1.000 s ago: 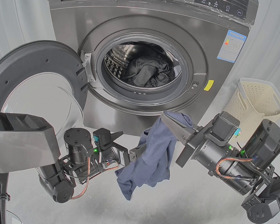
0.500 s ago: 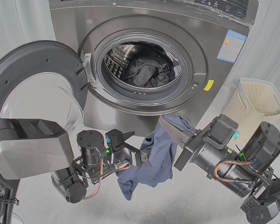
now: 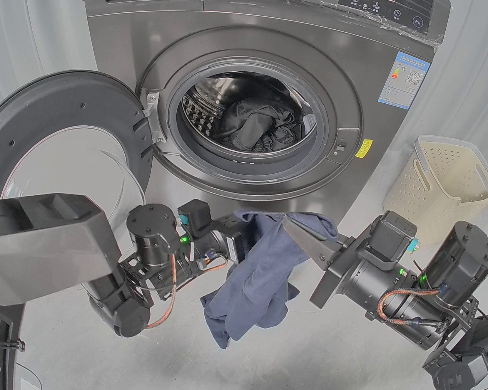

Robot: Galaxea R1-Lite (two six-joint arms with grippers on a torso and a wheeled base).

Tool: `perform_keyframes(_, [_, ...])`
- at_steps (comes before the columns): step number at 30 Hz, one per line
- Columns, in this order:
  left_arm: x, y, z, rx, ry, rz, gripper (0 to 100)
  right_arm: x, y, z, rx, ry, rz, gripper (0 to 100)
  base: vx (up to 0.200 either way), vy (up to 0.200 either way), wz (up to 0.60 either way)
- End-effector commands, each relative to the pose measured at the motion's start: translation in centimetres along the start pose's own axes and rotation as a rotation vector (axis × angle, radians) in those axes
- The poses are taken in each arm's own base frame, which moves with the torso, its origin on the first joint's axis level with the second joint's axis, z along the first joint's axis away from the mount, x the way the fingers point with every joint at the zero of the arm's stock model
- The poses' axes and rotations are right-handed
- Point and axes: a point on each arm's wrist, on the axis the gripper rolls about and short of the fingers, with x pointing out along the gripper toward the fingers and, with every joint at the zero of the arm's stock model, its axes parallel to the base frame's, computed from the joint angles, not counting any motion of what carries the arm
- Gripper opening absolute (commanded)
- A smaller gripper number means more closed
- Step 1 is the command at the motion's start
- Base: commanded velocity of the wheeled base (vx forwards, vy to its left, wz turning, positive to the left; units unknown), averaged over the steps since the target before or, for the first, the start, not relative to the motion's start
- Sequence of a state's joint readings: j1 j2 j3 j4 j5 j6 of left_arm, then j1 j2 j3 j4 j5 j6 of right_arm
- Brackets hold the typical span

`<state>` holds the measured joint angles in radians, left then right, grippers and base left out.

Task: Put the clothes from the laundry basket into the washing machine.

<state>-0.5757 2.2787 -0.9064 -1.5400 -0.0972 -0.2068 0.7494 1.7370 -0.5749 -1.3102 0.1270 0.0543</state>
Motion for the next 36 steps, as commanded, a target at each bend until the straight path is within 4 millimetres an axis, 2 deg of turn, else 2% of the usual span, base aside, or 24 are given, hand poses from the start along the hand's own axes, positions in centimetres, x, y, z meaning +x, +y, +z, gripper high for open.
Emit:
perform_keyframes(1, [-2.4,1.1,6.2,0.024,-0.107,0.044,0,-1.0,-1.5,0.2,-0.011,0.002,-0.054,0,0.0,0.0,0.0])
perform_keyframes(2, [-2.4,1.1,6.2,0.024,-0.107,0.044,0,-1.0,-1.5,0.2,-0.011,0.002,-0.054,0,0.0,0.0,0.0])
perform_keyframes(3, [-4.3,1.7,8.6,0.037,-0.134,0.074,0,-1.1,-2.3,0.3,-0.016,0.0,-0.082,0,0.0,0.0,0.0])
perform_keyframes(4, [-4.8,1.6,9.0,0.04,-0.136,0.076,0,-1.1,-2.5,0.3,-0.019,-0.001,-0.09,0,0.0,0.0,0.0])
perform_keyframes(6, [-7.7,1.3,10.8,0.048,-0.144,0.09,0,-1.4,-3.4,0.3,-0.026,-0.009,-0.12,0,0.0,0.0,0.0])
perform_keyframes(7, [-8.0,1.2,10.9,0.048,-0.143,0.092,0,-1.4,-3.6,0.3,-0.028,-0.014,-0.126,0,0.0,0.0,0.0])
perform_keyframes(8, [-9.8,1.0,11.9,0.054,-0.161,0.098,0,-1.7,-4.0,0.4,-0.036,-0.033,-0.13,0,0.0,0.0,0.0])
perform_keyframes(9, [-10.1,0.9,12.1,0.055,-0.163,0.102,0,-1.7,-4.0,0.4,-0.037,-0.036,-0.13,0,0.0,0.0,0.0])
perform_keyframes(10, [-11.6,0.9,12.8,0.062,-0.17,0.118,0,-2.2,-4.4,0.3,-0.044,-0.044,-0.13,0,0.0,0.0,0.0])
perform_keyframes(12, [-12.7,1.0,13.5,0.07,-0.188,0.126,0,-2.7,-5.0,0.0,-0.047,-0.036,-0.148,0,0.0,0.0,0.0])
perform_keyframes(17, [-13.5,0.9,14.0,0.076,-0.182,0.091,0,-3.7,-6.3,-0.7,-0.048,-0.004,-0.205,0,0.0,0.0,0.0])
perform_keyframes(21, [-13.4,0.2,13.8,0.083,-0.177,0.065,0,-3.3,-6.7,-0.4,-0.057,-0.033,-0.226,0,0.0,0.0,0.0])
perform_keyframes(24, [-13.3,0.0,14.6,0.109,-0.215,0.059,0,-2.9,-6.6,0.1,-0.046,-0.06,-0.273,0,0.0,0.0,0.0])
perform_keyframes(25, [-13.5,-0.4,15.9,0.118,-0.26,0.054,0,-2.8,-6.7,0.4,-0.04,-0.073,-0.296,0,0.0,0.0,0.0])
perform_keyframes(26, [-13.5,-0.4,15.9,0.118,-0.26,0.054,0,-2.8,-6.7,0.4,-0.04,-0.073,-0.296,0,0.0,0.0,0.0])
perform_keyframes(27, [-13.7,-0.7,17.1,0.123,-0.3,0.047,0,-2.4,-7.1,1.1,-0.042,-0.109,-0.321,0,0.0,0.0,0.0])
perform_keyframes(36, [-13.8,-0.8,17.5,0.126,-0.316,0.052,0,-2.4,-7.4,1.4,-0.046,-0.13,-0.373,0,0.0,0.0,0.0])
